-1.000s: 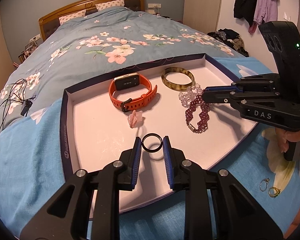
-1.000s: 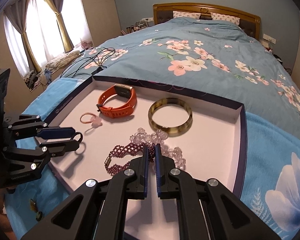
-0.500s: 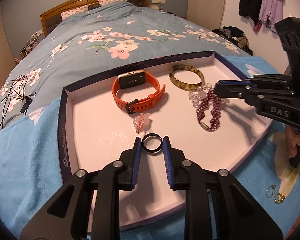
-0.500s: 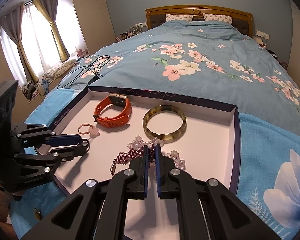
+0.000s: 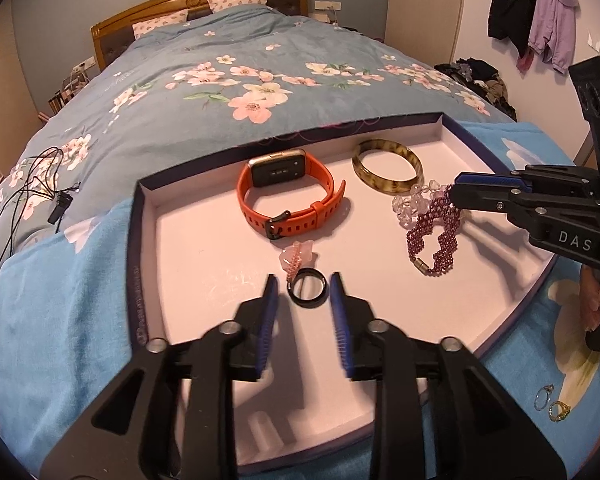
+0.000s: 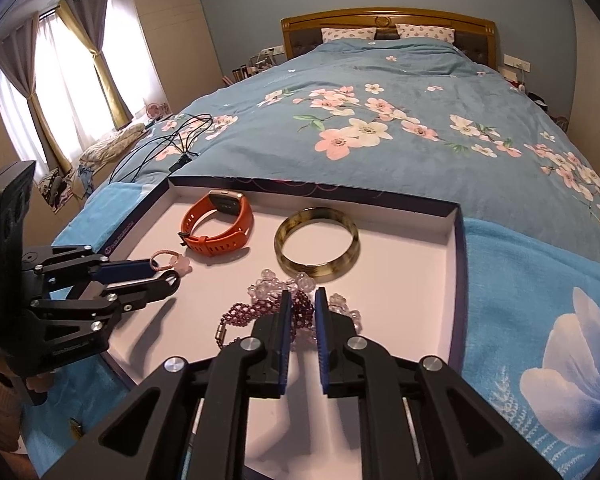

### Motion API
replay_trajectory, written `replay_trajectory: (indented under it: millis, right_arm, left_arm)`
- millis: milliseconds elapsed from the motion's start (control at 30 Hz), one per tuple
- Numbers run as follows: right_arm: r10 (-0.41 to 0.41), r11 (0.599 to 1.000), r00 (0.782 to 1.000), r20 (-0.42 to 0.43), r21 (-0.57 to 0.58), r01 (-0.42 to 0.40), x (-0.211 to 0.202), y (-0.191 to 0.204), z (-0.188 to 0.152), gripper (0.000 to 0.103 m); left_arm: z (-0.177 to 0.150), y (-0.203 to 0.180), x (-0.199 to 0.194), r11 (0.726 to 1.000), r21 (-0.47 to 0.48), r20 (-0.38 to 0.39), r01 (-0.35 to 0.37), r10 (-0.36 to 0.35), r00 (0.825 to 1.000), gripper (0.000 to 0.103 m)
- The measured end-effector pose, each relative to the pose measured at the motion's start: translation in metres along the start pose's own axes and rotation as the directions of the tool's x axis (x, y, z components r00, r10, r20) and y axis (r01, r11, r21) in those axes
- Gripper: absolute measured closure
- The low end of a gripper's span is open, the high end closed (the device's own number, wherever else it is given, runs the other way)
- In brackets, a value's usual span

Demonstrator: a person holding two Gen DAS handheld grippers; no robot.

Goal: Organize jewelry
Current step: 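Open the left tool to drop the hair tie while the right tool releases the bracelet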

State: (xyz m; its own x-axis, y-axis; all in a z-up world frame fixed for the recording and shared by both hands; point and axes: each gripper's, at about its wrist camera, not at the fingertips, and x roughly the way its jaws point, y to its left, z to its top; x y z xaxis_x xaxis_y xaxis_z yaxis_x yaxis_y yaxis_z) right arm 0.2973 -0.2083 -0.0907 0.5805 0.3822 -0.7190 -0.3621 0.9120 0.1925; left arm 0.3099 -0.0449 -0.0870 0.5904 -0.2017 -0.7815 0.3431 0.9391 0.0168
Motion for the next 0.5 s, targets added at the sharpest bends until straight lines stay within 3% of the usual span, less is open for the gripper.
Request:
replay_trajectory:
  millis: [367, 500]
  right_arm:
    - [-0.003, 1.000, 0.999, 0.041, -0.003, 0.003, -0.028, 0.001, -0.010, 0.083]
    - [0.037, 0.999, 0.997, 0.066, -0.027, -0.036, -0.051, 0.012, -0.021, 0.070]
  left_arm:
    - [-0.025, 0.012, -0.062, 0.999, -0.039, 0.119, -0.005, 0.010, 0.993, 0.059]
    - [-0.043, 0.014, -0.090, 0.999, -0.044, 0.159, 0.019, -0.012, 0.987, 0.057]
